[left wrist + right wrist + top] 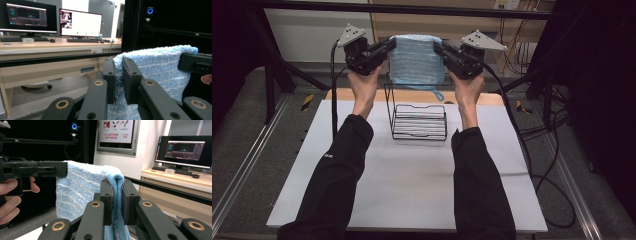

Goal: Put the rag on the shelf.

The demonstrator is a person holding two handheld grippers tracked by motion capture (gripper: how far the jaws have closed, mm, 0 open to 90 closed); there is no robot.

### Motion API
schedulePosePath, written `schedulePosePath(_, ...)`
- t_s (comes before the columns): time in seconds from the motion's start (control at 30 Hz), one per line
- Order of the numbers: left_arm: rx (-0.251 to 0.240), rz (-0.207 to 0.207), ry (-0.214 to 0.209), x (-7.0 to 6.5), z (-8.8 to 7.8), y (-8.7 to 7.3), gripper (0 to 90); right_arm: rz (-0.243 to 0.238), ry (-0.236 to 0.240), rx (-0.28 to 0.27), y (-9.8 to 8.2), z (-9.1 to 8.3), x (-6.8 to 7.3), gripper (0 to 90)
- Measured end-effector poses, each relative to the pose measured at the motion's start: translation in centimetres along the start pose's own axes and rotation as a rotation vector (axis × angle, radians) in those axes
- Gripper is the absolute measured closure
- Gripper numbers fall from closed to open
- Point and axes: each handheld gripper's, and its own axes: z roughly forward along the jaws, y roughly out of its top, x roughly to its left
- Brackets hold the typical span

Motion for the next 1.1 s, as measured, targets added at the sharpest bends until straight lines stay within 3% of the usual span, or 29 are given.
schedulePosePath(0.07,0.025,0.006,-0.001,0.0,0.1,-0.4,81.7,0.004,0.000,0.006,-0.5,-0.1,-0.1,81.7)
schedulePosePath(0.47,0.047,0.023,-0.042,-0.5,-0.7,-2.1,81.7,0.042,0.015,0.029,-2.8,-1.0,-0.1,81.6)
schedulePosePath(0.83,0.092,0.012,-0.088,-0.7,-2.0,-2.9,81.7,0.058,0.032,0.111,-2.8,-2.1,0.7,81.0)
schedulePosePath(1.1,0.131,0.013,-0.131,-1.0,-3.1,-3.3,81.3,0.040,0.066,0.154,-2.8,-3.1,1.2,80.6)
